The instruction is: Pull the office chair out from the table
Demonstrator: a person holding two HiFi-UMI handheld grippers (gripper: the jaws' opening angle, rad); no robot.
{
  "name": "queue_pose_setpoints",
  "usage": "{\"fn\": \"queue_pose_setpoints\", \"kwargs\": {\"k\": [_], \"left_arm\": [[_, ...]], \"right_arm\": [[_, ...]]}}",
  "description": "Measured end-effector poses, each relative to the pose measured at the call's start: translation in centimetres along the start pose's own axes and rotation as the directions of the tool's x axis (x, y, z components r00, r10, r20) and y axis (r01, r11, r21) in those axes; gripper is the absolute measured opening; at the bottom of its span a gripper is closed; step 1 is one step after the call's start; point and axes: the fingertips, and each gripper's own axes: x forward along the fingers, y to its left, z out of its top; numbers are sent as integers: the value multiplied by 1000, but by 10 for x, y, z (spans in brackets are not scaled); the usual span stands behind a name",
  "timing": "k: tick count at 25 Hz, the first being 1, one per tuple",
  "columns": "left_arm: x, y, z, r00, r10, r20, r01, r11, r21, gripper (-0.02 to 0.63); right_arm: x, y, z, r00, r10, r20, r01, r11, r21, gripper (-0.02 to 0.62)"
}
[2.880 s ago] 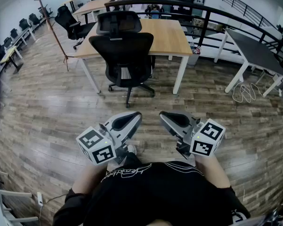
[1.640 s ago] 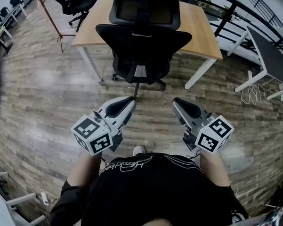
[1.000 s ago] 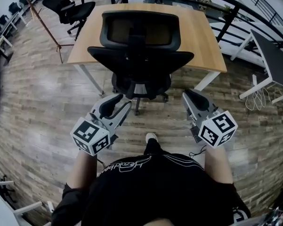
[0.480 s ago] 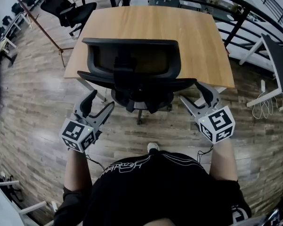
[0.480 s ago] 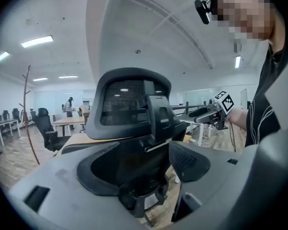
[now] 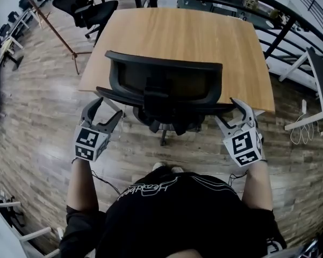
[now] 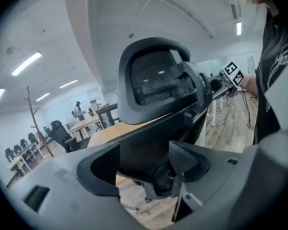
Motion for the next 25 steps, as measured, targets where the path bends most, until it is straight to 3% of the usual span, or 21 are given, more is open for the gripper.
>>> {"fn": "queue_pose_setpoints", "kwargs": {"k": [4,6,9,12,17,19,25], "left_arm": [[8,24,-12,998,-7,-56,16,985,173,296],[15,31,-17,996,-20,-85,41,966,257,296],[26,36,-21,990,-65,-124,105,927,360,296],[31,38,-32,982,-108,-156,165,891,422,296],[40,42,-36,979,-133,-157,194,850,489,295],[41,40,-38,976,-144,-162,207,837,506,293],[46,47,-41,972,-93,-218,213,748,629,230]], "right_arm": [[1,10,0,999,3,-43,-3,1000,5,287],[-1,12,-3,998,-6,-67,6,1000,0,287],[3,15,-10,992,-56,-117,46,996,-81,287],[7,16,-11,981,-124,-148,101,983,-156,287],[6,15,-12,973,-172,-154,147,976,-163,285],[6,16,-13,972,-171,-163,141,973,-180,285],[6,18,-13,969,-143,-200,100,973,-207,273]]}}
